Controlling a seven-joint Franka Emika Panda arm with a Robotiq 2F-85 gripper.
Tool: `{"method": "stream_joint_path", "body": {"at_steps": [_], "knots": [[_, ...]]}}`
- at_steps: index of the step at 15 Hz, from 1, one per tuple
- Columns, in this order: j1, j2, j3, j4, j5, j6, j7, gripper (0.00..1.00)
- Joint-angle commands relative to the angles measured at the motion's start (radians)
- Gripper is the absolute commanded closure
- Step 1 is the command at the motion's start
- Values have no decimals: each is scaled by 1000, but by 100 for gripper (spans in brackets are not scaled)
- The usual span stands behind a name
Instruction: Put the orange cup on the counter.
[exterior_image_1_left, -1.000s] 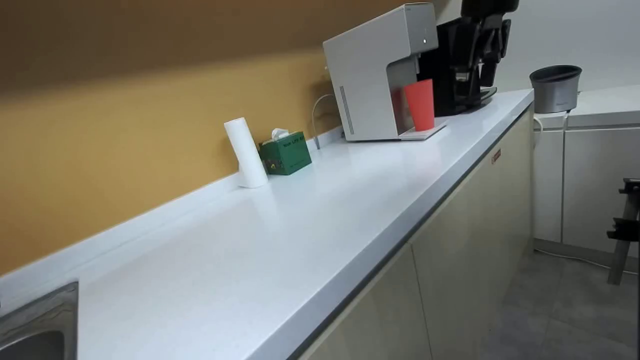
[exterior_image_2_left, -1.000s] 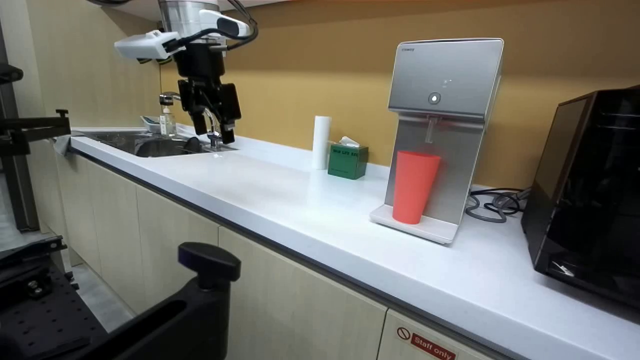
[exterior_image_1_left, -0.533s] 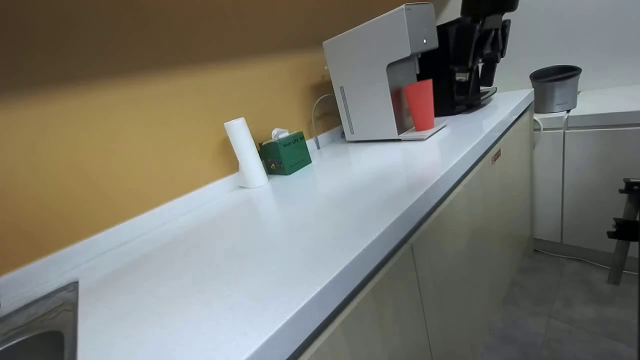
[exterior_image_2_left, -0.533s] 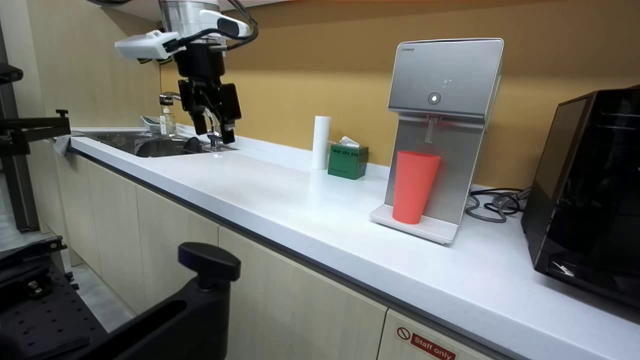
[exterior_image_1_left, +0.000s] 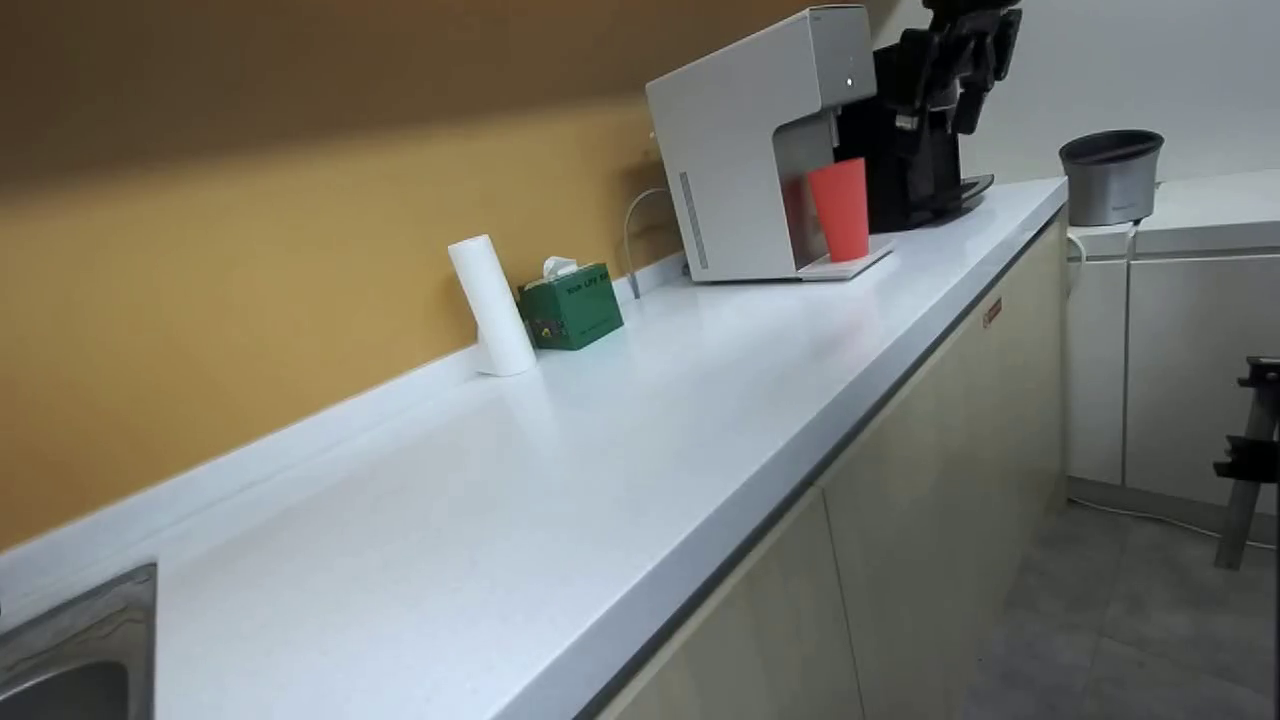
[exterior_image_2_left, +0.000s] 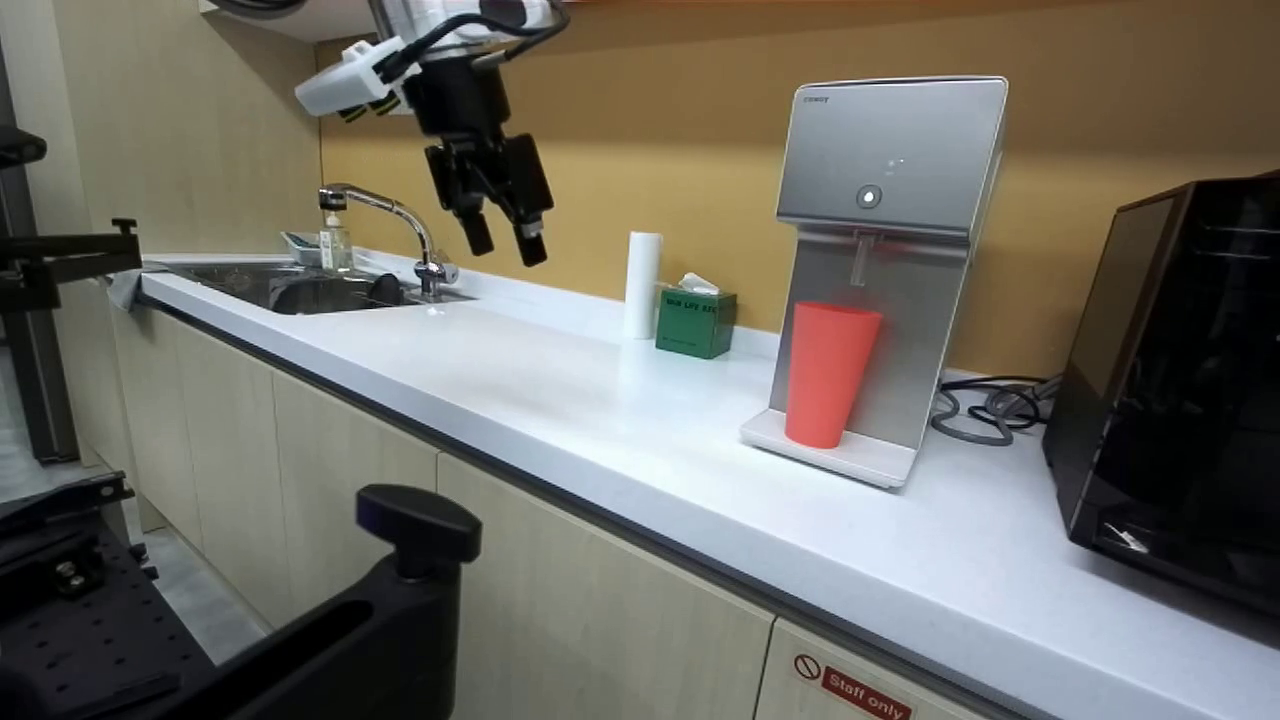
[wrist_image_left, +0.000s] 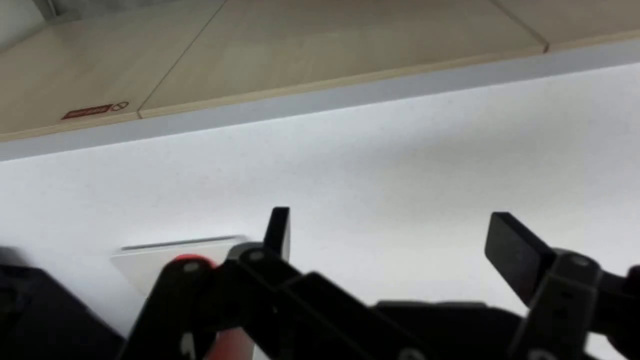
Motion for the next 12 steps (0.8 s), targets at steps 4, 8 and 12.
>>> {"method": "stream_joint_path", "body": {"at_steps": [4, 8, 12], "knots": [[-173, 208, 42, 100, -107, 264, 145, 0], [-304, 339, 123, 154, -198, 456, 250, 0], [-365, 339, 164, 131, -212, 484, 257, 0]]}}
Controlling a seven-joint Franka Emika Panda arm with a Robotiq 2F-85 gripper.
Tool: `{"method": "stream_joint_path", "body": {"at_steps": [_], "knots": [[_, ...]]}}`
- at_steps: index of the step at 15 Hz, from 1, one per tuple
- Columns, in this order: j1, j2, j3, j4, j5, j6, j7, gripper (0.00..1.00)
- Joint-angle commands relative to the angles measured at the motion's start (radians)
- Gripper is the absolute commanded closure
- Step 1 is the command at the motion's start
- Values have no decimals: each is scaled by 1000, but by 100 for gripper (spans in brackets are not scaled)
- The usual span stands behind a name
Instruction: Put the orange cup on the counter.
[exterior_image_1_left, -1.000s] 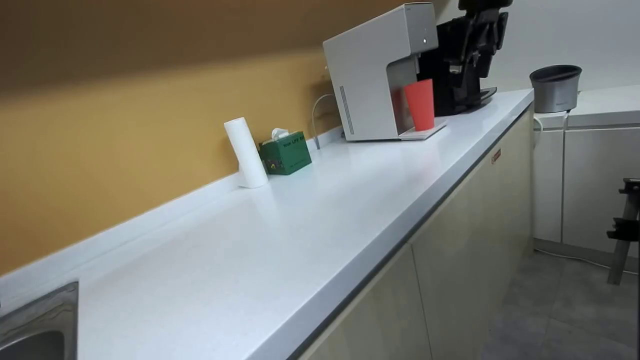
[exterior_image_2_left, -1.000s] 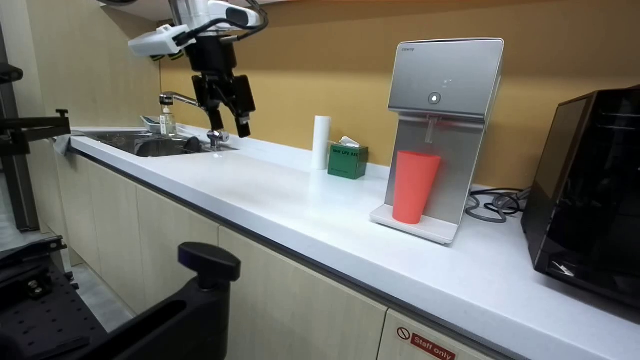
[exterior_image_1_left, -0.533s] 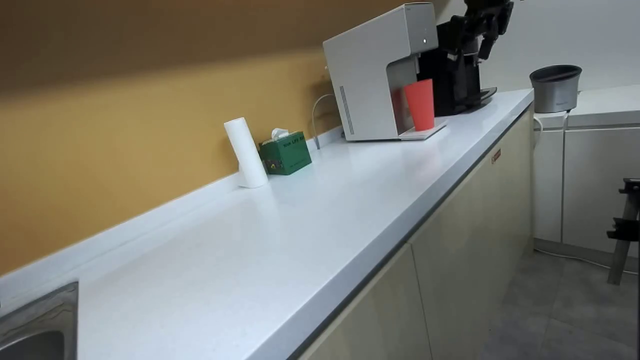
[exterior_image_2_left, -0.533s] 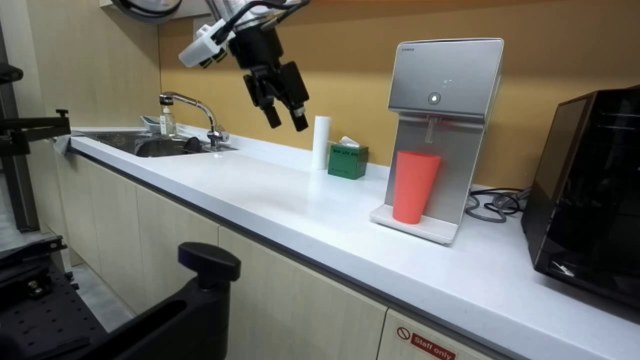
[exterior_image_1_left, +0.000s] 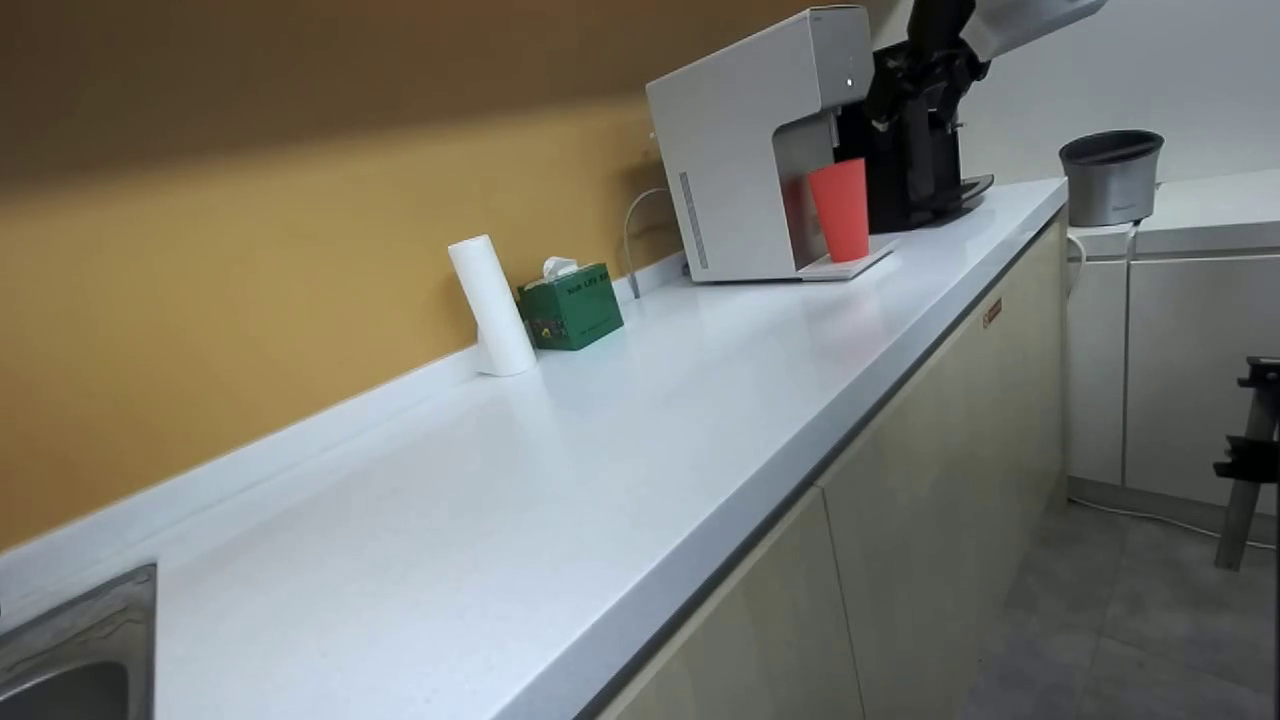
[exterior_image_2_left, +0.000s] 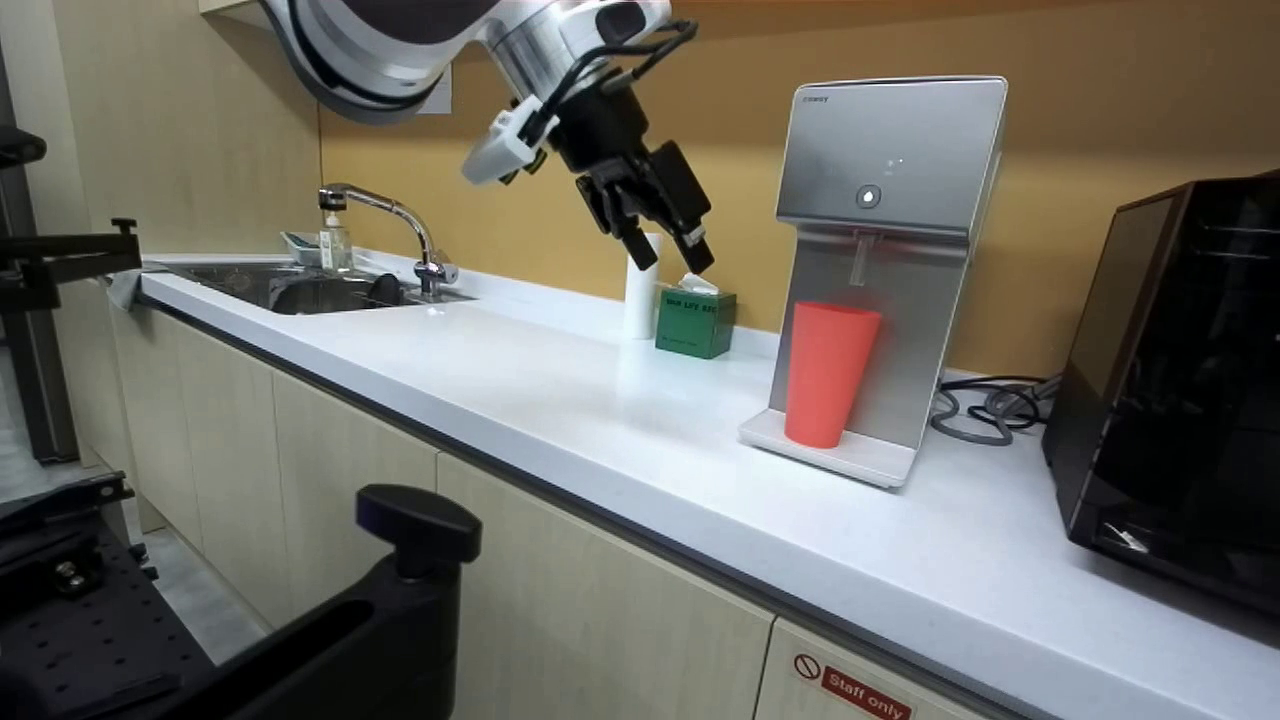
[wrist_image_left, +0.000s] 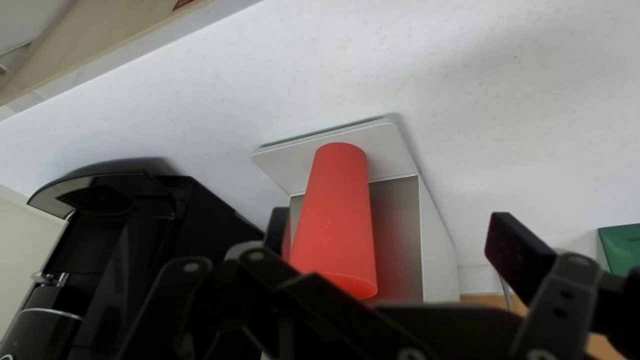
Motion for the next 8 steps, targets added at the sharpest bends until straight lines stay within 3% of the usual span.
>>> {"method": "stream_joint_path", "body": {"at_steps": [1, 6, 8], "knots": [[-11, 9, 9, 5, -1, 4, 4, 0], [-3, 48, 0, 26, 14, 50, -5, 0], [54, 101, -47, 51, 60, 88, -56, 0]]}}
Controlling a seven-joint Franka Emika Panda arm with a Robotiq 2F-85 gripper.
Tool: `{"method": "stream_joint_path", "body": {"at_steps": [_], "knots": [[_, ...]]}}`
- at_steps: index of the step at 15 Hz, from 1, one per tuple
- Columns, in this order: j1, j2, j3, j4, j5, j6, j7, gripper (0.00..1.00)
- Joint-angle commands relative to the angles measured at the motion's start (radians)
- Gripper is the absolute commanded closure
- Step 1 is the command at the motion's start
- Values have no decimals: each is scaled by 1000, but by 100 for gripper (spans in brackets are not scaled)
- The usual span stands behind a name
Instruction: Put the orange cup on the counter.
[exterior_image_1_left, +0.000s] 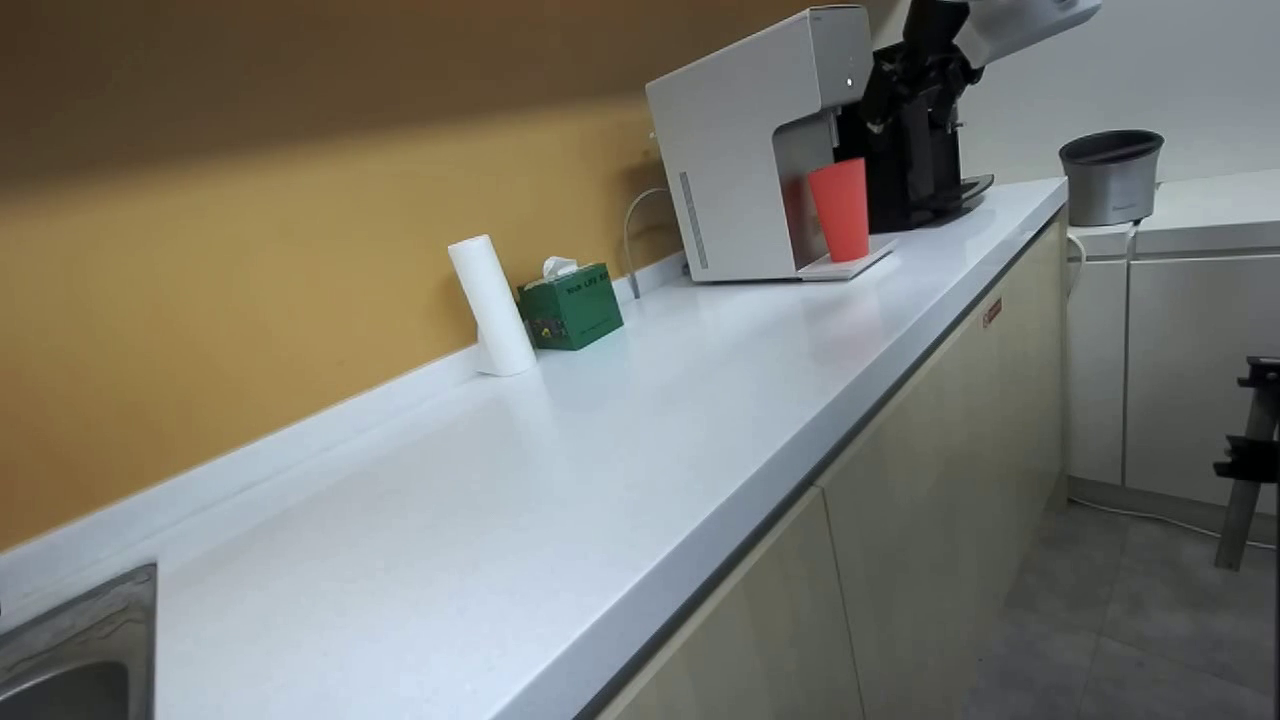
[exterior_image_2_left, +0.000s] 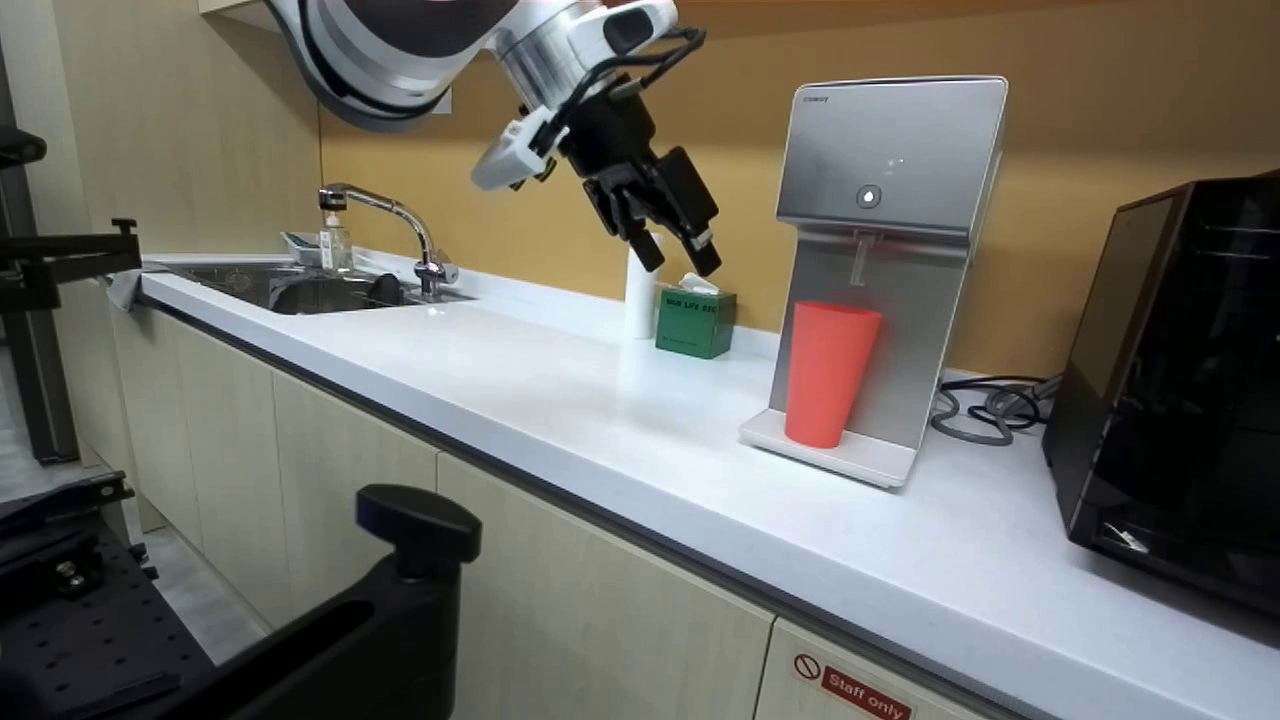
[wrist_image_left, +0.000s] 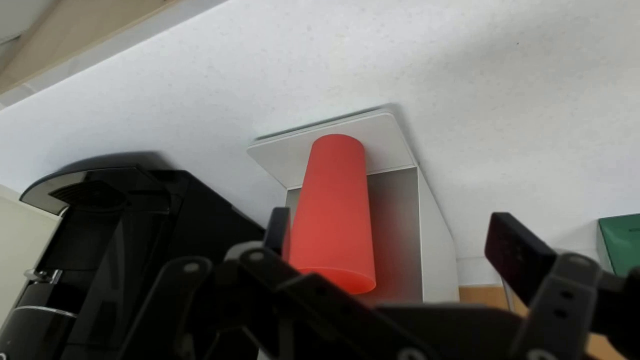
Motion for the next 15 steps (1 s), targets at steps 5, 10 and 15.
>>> {"method": "stream_joint_path", "body": {"at_steps": [5, 10, 15], "knots": [[375, 179, -287, 109, 311, 94, -297, 0], [518, 184, -441, 204, 508, 41, -563, 0], [514, 180, -487, 217, 571, 34, -651, 0]]}}
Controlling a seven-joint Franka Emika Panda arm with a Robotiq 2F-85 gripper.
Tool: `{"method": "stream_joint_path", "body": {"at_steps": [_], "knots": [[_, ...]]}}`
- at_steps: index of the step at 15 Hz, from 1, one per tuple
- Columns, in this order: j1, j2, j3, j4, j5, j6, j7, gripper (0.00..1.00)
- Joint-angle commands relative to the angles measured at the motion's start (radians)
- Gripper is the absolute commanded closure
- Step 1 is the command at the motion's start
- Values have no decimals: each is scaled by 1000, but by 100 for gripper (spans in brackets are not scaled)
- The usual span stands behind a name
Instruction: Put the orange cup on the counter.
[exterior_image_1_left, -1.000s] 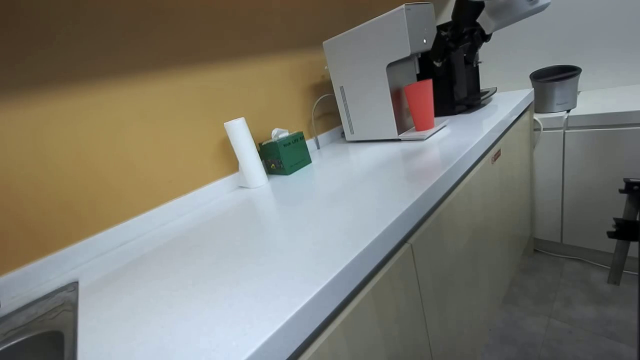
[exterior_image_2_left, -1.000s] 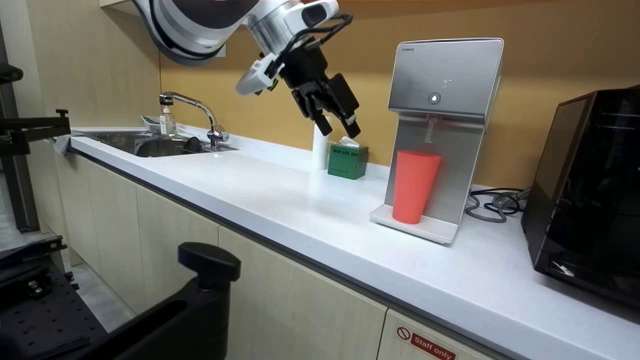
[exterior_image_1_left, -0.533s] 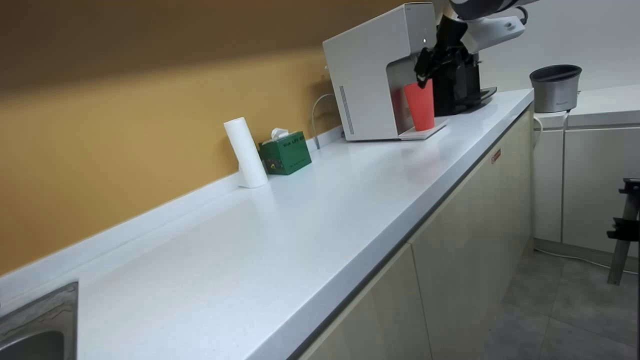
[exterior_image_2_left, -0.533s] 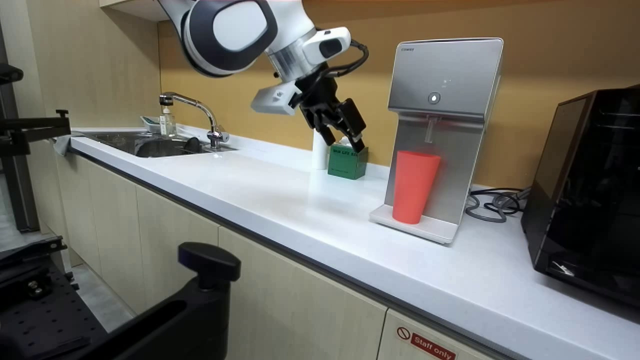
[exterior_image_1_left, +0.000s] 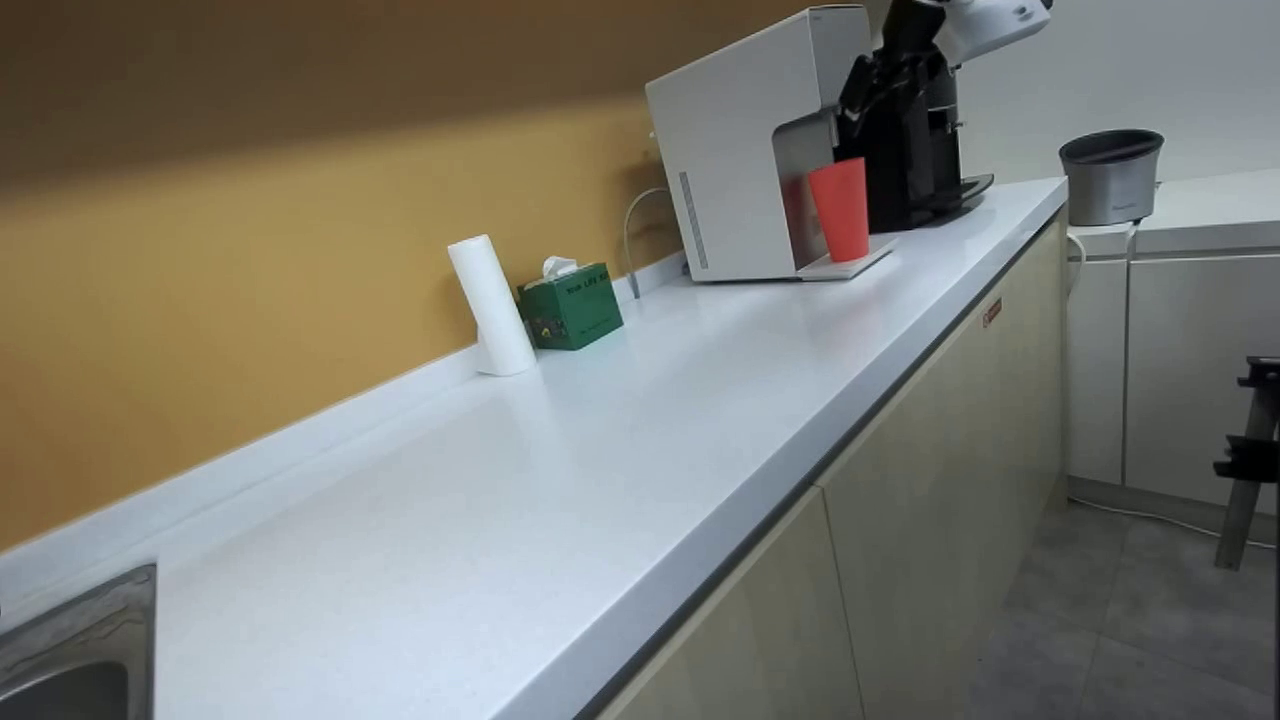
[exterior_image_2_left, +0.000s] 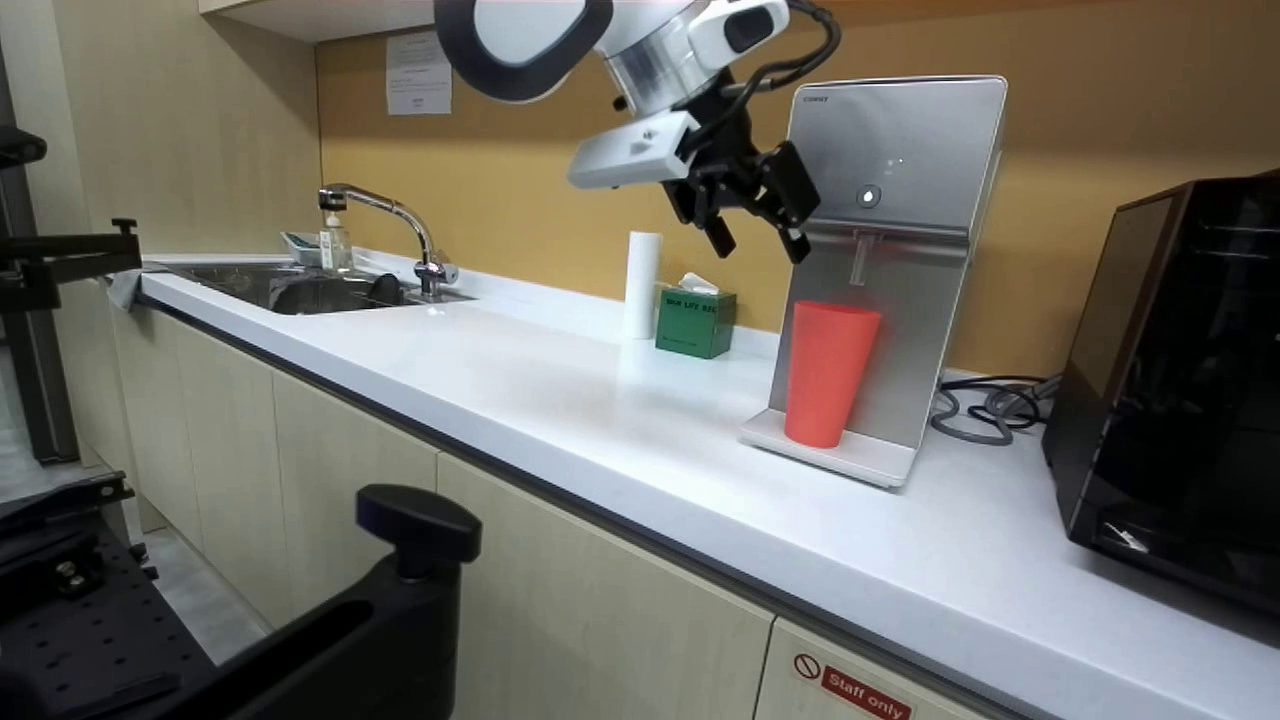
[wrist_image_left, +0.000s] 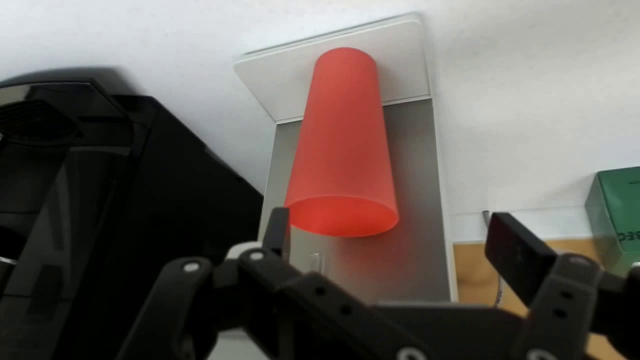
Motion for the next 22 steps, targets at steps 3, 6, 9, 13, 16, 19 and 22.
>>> {"method": "stream_joint_path", "body": {"at_steps": [3, 6, 9, 13, 16, 19, 22], "knots": [[7, 7, -26, 18, 29, -17, -36, 0], [25, 16, -31, 22, 53, 3, -49, 0], [57, 25, -47, 36, 140, -6, -91, 0], [87, 55, -64, 62, 292, -31, -187, 0], [87, 97, -74, 92, 385, -58, -287, 0], [68, 157, -68, 143, 484, -86, -419, 0], [38, 229, -45, 212, 613, -124, -574, 0]]}}
